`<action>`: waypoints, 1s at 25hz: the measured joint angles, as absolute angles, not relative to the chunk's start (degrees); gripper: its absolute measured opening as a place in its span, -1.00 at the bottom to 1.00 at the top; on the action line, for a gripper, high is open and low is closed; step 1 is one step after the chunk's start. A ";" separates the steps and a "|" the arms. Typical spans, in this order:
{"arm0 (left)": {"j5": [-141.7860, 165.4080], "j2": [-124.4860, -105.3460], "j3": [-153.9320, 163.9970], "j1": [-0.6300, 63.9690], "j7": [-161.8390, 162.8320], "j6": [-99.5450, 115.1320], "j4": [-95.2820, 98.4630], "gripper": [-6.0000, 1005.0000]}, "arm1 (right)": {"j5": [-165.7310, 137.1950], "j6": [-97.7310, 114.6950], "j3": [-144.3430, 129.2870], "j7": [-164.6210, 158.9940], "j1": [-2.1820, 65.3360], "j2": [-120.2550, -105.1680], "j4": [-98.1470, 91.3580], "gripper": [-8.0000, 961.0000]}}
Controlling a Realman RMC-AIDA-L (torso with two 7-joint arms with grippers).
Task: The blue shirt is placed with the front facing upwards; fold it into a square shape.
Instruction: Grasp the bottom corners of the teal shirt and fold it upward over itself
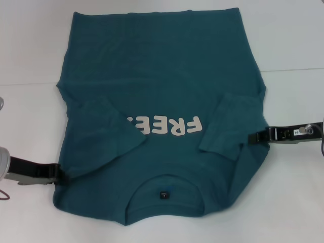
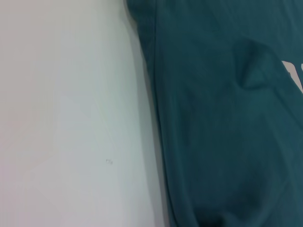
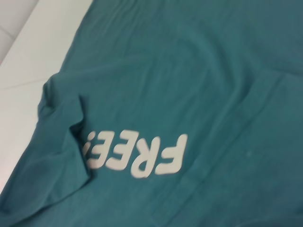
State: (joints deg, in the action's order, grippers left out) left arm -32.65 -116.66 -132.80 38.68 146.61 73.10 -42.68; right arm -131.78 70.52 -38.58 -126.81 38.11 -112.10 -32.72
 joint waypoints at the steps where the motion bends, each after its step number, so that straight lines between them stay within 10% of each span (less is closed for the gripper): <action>1: -32.70 -116.74 -132.87 38.60 146.38 73.08 -42.69 -0.83 | -131.78 70.98 -38.58 -126.15 37.95 -112.30 -32.97 -0.91; 14: -32.90 -119.28 -133.07 34.63 142.23 73.99 -49.54 -0.83 | -131.53 78.01 -38.58 -119.13 34.26 -115.93 -41.53 -0.91; 25: -32.97 -121.40 -133.07 31.90 139.95 77.44 -55.08 -0.83 | -129.58 77.80 -38.57 -117.83 32.13 -115.53 -41.65 -0.91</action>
State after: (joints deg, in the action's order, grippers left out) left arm -32.97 -121.40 -133.07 31.90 139.95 77.44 -55.08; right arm -129.58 77.80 -38.57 -117.83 32.13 -115.53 -41.65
